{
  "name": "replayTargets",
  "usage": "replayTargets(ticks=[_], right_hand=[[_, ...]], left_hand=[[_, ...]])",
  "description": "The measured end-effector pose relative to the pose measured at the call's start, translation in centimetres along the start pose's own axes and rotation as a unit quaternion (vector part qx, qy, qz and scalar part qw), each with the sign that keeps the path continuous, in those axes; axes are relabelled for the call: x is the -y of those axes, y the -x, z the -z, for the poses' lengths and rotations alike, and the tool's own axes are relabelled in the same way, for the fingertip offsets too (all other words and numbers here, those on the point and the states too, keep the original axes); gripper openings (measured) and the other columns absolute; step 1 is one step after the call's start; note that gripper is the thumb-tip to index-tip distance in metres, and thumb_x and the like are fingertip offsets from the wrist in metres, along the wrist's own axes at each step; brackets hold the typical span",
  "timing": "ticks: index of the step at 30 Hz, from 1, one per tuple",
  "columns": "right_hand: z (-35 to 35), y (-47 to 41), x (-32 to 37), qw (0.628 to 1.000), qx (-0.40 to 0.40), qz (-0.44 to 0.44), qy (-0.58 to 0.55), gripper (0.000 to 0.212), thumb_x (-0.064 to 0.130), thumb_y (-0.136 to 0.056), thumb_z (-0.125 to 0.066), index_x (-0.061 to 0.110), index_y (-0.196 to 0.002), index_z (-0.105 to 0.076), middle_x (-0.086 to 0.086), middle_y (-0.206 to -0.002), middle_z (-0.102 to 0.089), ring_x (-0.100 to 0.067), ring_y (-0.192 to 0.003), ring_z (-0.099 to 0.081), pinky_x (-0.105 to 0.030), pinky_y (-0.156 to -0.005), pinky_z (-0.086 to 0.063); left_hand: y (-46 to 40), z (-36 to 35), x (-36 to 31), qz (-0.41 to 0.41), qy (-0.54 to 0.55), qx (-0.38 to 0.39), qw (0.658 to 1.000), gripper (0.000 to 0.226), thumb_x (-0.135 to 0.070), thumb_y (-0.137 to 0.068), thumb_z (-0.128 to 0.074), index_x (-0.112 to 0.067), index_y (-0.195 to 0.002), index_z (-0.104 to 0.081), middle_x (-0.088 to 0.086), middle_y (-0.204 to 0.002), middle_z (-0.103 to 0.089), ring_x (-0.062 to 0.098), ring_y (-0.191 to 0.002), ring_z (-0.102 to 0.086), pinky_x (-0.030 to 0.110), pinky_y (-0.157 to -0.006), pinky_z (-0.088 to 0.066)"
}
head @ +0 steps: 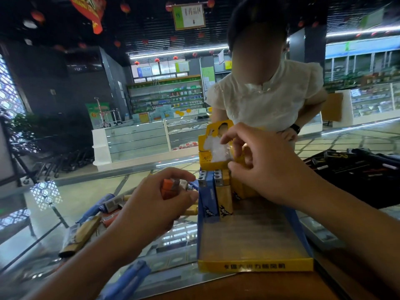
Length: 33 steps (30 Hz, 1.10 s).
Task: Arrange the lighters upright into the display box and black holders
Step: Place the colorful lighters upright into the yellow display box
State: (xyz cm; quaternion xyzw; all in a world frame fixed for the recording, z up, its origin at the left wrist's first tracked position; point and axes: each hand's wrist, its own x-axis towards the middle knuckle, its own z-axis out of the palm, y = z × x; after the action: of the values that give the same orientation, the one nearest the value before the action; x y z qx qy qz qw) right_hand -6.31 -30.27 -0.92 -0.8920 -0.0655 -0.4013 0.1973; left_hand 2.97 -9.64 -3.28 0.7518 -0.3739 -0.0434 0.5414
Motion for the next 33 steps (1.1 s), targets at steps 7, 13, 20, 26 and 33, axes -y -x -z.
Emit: replayTargets(ticks=[7, 13, 20, 26, 33], right_hand=[[-1.2, 0.2, 1.7, 0.991, 0.001, 0.034, -0.129, 0.047, 0.009, -0.081, -0.074, 0.023, -0.121, -0.054, 0.006, -0.076, -0.054, -0.005, -0.053, -0.048, -0.013, -0.05, -0.035], [-2.2, 0.4, 2.2, 0.989, 0.039, 0.082, -0.119, 0.024, 0.031, -0.087, -0.075, 0.026, -0.109, -0.068, 0.008, -0.061, -0.054, -0.007, -0.055, -0.053, -0.011, -0.053, -0.035], [-2.6, 0.5, 2.7, 0.986, 0.08, 0.083, -0.123, 0.023, 0.038, -0.086, -0.073, 0.033, -0.108, -0.067, 0.005, -0.067, -0.064, -0.011, -0.062, -0.061, -0.019, -0.055, -0.046], [-1.9, 0.2, 2.2, 0.979, 0.015, 0.021, -0.204, 0.012, 0.036, -0.087, -0.071, 0.028, -0.088, -0.063, 0.004, -0.074, -0.065, -0.011, -0.065, -0.06, -0.028, -0.058, -0.05], [-1.6, -0.1, 1.0, 0.958, 0.017, -0.026, -0.286, 0.007, 0.019, -0.091, -0.068, 0.017, -0.095, -0.063, -0.002, -0.071, -0.067, -0.009, -0.051, -0.061, -0.018, -0.049, -0.045]], left_hand=[[0.4, 0.4, -0.5, -0.008, 0.059, 0.085, 0.995, 0.06, 0.002, -0.079, -0.073, -0.03, -0.126, -0.057, -0.002, -0.081, -0.063, 0.01, -0.064, -0.053, 0.021, -0.052, -0.042], [0.8, 0.3, -1.1, -0.053, -0.037, 0.067, 0.996, 0.049, -0.007, -0.085, -0.075, -0.039, -0.119, -0.06, -0.003, -0.087, -0.07, 0.012, -0.077, -0.066, 0.022, -0.07, -0.054], [1.4, -0.1, -2.1, -0.07, 0.013, 0.124, 0.99, 0.055, -0.001, -0.074, -0.081, -0.026, -0.118, -0.058, -0.006, -0.095, -0.074, 0.006, -0.088, -0.072, 0.015, -0.073, -0.054], [0.6, 0.6, -1.1, -0.083, 0.066, 0.086, 0.991, 0.041, -0.02, -0.082, -0.073, -0.031, -0.119, -0.06, 0.002, -0.108, -0.075, 0.02, -0.101, -0.071, 0.032, -0.082, -0.057], [-0.1, 0.9, -0.4, -0.109, 0.056, 0.032, 0.992, 0.023, -0.02, -0.077, -0.066, -0.027, -0.097, -0.072, 0.006, -0.097, -0.075, 0.021, -0.09, -0.073, 0.029, -0.075, -0.057]])
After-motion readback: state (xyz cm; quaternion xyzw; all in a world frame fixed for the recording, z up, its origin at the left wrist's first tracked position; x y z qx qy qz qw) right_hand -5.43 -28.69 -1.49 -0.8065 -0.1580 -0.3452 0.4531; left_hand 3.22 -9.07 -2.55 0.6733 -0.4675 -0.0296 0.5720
